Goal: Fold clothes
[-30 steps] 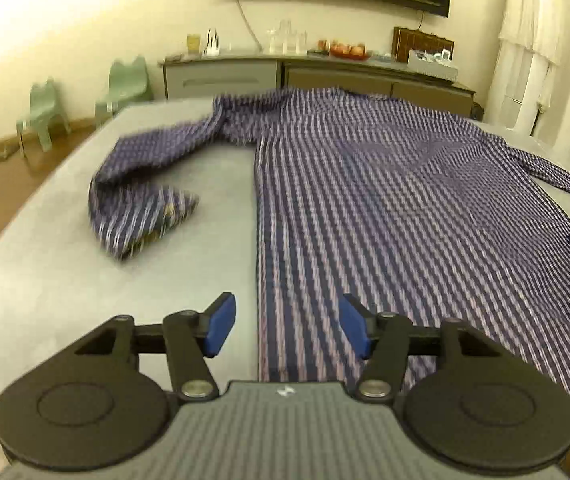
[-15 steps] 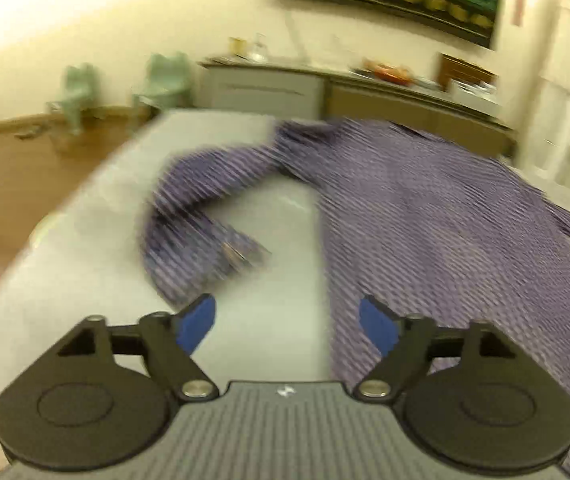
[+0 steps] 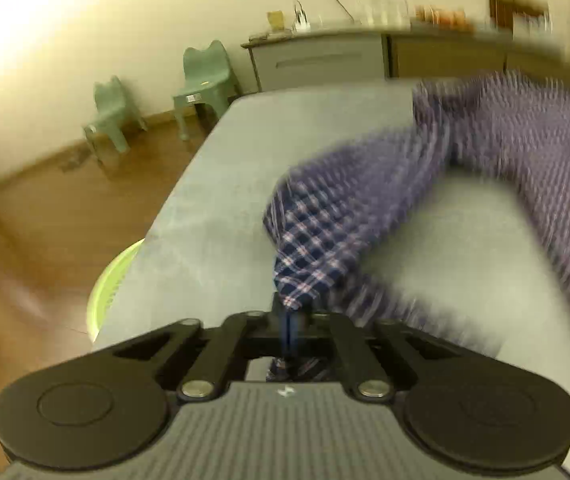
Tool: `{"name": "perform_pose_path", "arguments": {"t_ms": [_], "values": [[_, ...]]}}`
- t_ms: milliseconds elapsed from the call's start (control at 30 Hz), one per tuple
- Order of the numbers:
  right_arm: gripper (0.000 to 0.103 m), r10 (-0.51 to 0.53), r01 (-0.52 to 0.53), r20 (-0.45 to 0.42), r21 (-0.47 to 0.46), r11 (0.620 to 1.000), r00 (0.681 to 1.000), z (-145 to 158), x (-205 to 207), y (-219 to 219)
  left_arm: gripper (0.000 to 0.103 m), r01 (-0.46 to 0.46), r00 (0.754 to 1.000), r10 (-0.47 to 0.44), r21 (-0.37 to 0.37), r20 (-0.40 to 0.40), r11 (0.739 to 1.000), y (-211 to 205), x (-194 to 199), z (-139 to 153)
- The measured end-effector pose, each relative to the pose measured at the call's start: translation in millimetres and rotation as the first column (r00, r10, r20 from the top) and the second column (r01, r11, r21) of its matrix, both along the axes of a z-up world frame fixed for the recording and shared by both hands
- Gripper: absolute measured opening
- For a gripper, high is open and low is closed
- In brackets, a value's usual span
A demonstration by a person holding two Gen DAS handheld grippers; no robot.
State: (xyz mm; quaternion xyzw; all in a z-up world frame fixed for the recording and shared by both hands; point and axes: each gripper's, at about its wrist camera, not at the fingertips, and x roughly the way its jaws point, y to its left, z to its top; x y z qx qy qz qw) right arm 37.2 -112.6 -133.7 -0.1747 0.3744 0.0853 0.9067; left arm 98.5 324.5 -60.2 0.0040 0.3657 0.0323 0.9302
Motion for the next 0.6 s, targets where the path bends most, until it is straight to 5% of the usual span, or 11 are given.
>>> {"name": "perform_pose_path", "arguments": {"t_ms": [33, 100, 200, 333, 400, 600], "values": [[0.079, 0.003, -0.003, 0.008, 0.007, 1.000, 1.000, 4.4, 3.8, 3.7, 0.001, 0.033, 0.999, -0.026, -0.159, 0.046, 0.987, 15.8, -2.2, 20.2], [0.080, 0.011, -0.012, 0.040, 0.035, 0.999, 0.999, 20.1, 9.1, 14.7, 0.001, 0.080, 0.991, -0.033, -0.383, 0.128, 0.920, 42.3, -8.1, 50.8], [0.080, 0.025, -0.034, 0.061, 0.146, 0.989, 0.998, 43.7, 27.7, 43.9, 0.001, 0.115, 0.979, 0.006, -0.577, 0.204, 0.809, 73.5, -14.1, 75.5], [0.085, 0.128, -0.153, 0.099, 0.315, 0.937, 0.987, 71.9, 57.1, 119.3, 0.002, 0.089, 0.991, 0.012, -0.737, 0.131, 0.670, 89.3, -14.9, 40.7], [0.089, 0.206, -0.244, 0.142, 0.345, 0.906, 0.968, 81.5, 67.4, 167.5, 0.002, 0.069, 0.996, 0.003, -0.762, 0.093, 0.644, 89.6, -15.1, 26.8], [0.095, 0.473, -0.522, 0.255, 0.181, 0.833, 0.843, 67.1, 76.5, 339.1, 0.002, 0.011, 1.000, -0.018, -0.813, 0.000, 0.582, 96.2, -5.8, -10.4]]}}
